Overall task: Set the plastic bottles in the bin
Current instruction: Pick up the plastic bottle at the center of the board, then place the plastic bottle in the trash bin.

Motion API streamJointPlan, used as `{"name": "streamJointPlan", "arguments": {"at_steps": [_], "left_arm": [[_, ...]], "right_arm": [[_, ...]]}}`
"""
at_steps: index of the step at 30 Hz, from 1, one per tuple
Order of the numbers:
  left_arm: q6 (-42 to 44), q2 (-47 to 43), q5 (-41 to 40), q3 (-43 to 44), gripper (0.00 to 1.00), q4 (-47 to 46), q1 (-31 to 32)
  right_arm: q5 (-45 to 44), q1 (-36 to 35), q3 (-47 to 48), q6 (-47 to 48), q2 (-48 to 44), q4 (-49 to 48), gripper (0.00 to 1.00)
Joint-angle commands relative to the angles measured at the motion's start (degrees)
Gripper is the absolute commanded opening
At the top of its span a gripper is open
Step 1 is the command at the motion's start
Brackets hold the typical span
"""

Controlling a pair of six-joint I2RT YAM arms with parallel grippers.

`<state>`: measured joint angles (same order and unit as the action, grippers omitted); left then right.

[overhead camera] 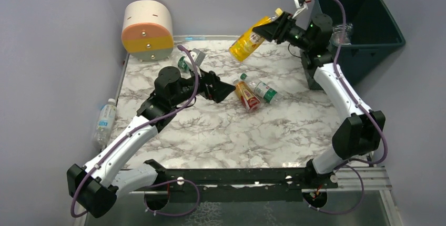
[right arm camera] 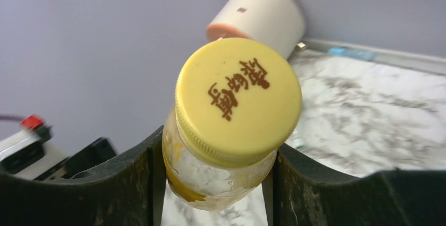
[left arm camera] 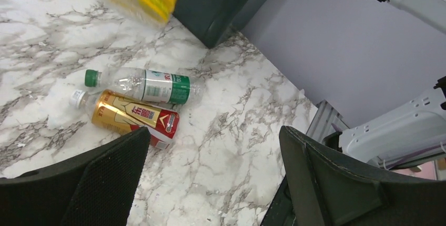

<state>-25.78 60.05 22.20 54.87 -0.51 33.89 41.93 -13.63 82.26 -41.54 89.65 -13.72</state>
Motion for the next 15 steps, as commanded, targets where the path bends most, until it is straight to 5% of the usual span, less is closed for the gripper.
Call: {"name": "streamJointPlan", "arguments": {"at_steps": [1, 15], "left_arm": [[2.08, -2.11, -2.77, 1.63, 0.99, 2.47, 0.24], [1.5, -0.9, -1.64, 0.08, 0.99, 2.2, 0.24]], "right_arm": [[-9.03, 4.71, 5.75, 6.94, 2.46, 7.6, 0.42], [-32.99, 14.02, 23.48, 19.91, 8.61, 12.43, 0.42]]}}
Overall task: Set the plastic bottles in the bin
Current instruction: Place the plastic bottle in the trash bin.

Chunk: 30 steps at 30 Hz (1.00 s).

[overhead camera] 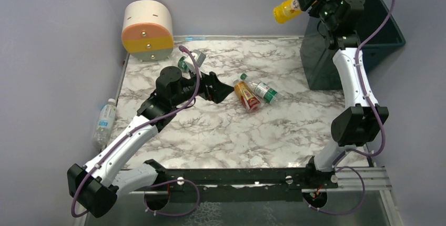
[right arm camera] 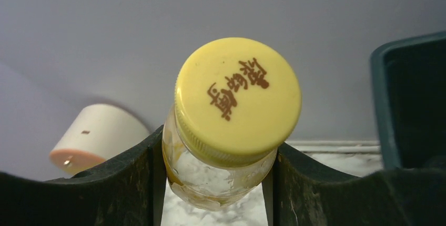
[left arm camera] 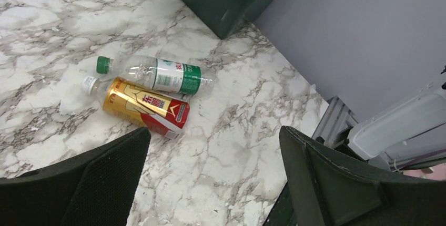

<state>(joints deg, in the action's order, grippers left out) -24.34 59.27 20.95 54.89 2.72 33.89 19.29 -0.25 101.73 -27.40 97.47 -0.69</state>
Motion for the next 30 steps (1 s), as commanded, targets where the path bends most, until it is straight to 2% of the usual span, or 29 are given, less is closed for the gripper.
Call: {"name": "streamJointPlan", "arguments": {"at_steps": [1, 8, 18, 25, 30], "left_arm": [[-0.03, -0.04, -0.24, -0.1, 0.99, -1.02, 0.22], [0.17, 0.36, 0.23, -0.4, 0.99, -0.26, 0.24], [-0.35, 2.26, 2.3, -0.07, 0.99, -1.4, 0.25], [-0.32, 3.48, 3.21, 0.59, 0.99, -1.65, 0.24], [-0.08, 4.66, 3.73, 1.8, 0.99, -1.14, 0.23]], "right_arm": [[-12.12, 0.7, 4.48, 6.51, 0.75, -1.33, 0.42], [-22.19, 0.8, 5.18, 13.63, -1.46, -6.78, 0.42], [-35.31, 0.87, 0.1, 25.35, -7.02, -15.51, 0.41], [-43.66, 0.91, 1.81, 35.63, -4.86, -17.64, 0.41], [-45.1, 1.44, 1.11, 36.2, -2.36, -16.78, 0.45]]}}
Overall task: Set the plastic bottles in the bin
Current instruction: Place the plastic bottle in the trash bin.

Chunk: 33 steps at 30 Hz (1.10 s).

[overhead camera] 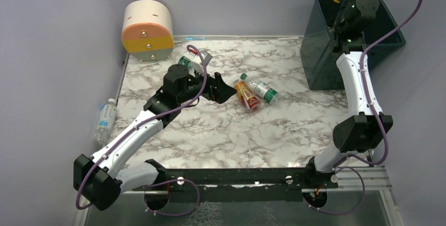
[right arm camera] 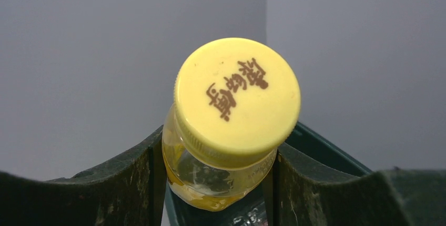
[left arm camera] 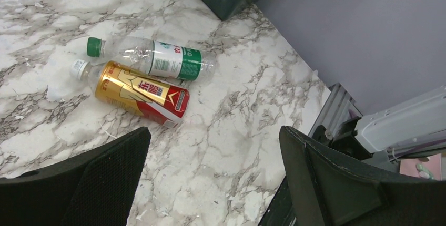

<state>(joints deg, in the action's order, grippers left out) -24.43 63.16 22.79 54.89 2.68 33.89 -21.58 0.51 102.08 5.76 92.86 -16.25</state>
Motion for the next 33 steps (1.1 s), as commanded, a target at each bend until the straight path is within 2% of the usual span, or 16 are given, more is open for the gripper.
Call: {"name": "streamJointPlan", "arguments": {"at_steps": [1, 12, 14, 17, 21, 23, 24, 28, 33], "left_arm": [[0.21, 0.96, 1.79, 2.15, 0.99, -0.83, 0.28], [1.31, 1.14, 1.24, 2.7, 0.99, 1.0, 0.24], [1.41, 1.18, 1.18, 2.61, 0.99, 1.0, 0.27], [1.63, 1.17, 1.14, 2.52, 0.99, 1.13, 0.24], [1.66, 1.01, 0.87, 2.28, 0.99, 1.22, 0.22], [1.71, 0.93, 0.81, 2.08, 0.99, 1.37, 0.23], [1.67, 0.83, 0.81, 1.95, 0.99, 1.4, 0.26], [1.57, 0.78, 0.6, 1.51, 0.99, 1.05, 0.23], [0.66, 1.92, 0.31, 1.5, 0.99, 0.58, 0.23]], "right_arm": [[-4.29, 0.9, 0.95, 2.52, 2.78, -0.38, 0.45], [-4.34, 5.55, 11.14, -7.21, 10.5, 16.61, 0.54], [-3.21, 6.24, 13.68, -8.91, 11.96, 20.16, 0.59], [-1.22, 7.13, 16.21, -11.56, 13.24, 24.03, 0.75], [0.92, 8.06, 15.99, -13.57, 12.81, 25.14, 0.76], [1.65, 8.26, 16.49, -14.45, 12.77, 26.0, 0.82], [2.59, 8.35, 16.97, -14.58, 12.67, 26.49, 0.86], [8.65, 8.37, 16.8, -16.18, 10.12, 26.63, 0.9], [22.09, 8.23, 13.78, -20.55, 5.49, 25.79, 0.91]]}}
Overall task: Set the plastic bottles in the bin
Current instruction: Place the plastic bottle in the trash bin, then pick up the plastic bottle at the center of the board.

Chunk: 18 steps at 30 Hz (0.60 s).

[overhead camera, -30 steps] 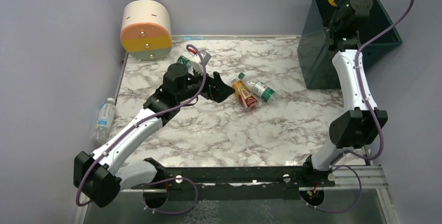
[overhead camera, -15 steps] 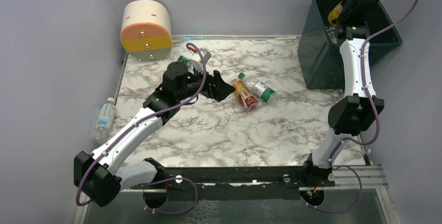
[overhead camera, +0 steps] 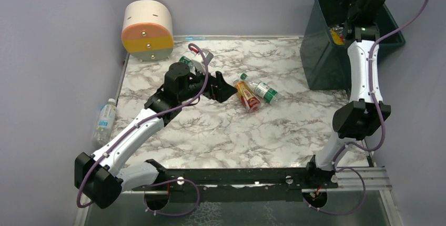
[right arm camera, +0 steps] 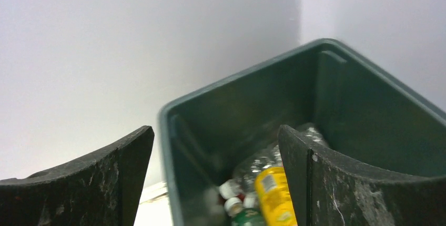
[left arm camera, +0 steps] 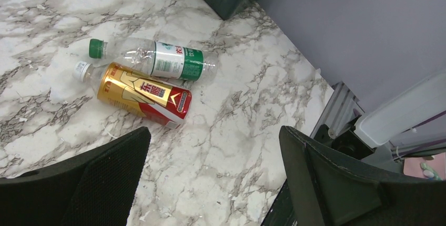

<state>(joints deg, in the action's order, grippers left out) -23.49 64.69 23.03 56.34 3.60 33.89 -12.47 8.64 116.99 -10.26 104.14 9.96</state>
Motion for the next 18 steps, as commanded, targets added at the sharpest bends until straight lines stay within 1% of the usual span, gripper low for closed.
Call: {"name": "streamJointPlan", "arguments": {"at_steps": [1, 3, 5, 8, 10, 13, 18], "left_arm": [[-0.44, 0.7, -0.1, 0.06, 0.99, -0.29, 0.21], [-0.71, 1.23, -0.35, -0.04, 0.99, -0.37, 0.22], [-0.91, 1.84, -0.62, 0.0, 0.99, -0.34, 0.23], [-1.24, 2.75, -1.11, -0.07, 0.99, 0.18, 0.21], [-1.47, 3.59, -1.64, 0.16, 0.99, 0.86, 0.28], [-1.91, 4.35, -2.83, -0.01, 0.99, 1.78, 0.25], [-2.37, 5.14, -4.25, -0.84, 0.99, 2.37, 0.22]], "right_arm": [[16.2, -0.21, -2.12, -5.32, -6.84, -0.75, 0.91], [20.41, -2.09, -3.82, -5.81, -8.53, -1.26, 0.9], [22.01, -6.01, -4.0, -3.83, -9.32, -0.3, 0.9], [18.81, -14.54, -2.44, 1.56, -9.03, 4.27, 0.89], [17.55, -19.27, -2.97, 3.53, -9.08, 6.42, 0.89], [18.76, -23.71, -7.1, 3.22, -10.6, 7.27, 0.89], [24.24, -28.74, -16.76, 0.99, -13.73, 6.11, 0.88]]}}
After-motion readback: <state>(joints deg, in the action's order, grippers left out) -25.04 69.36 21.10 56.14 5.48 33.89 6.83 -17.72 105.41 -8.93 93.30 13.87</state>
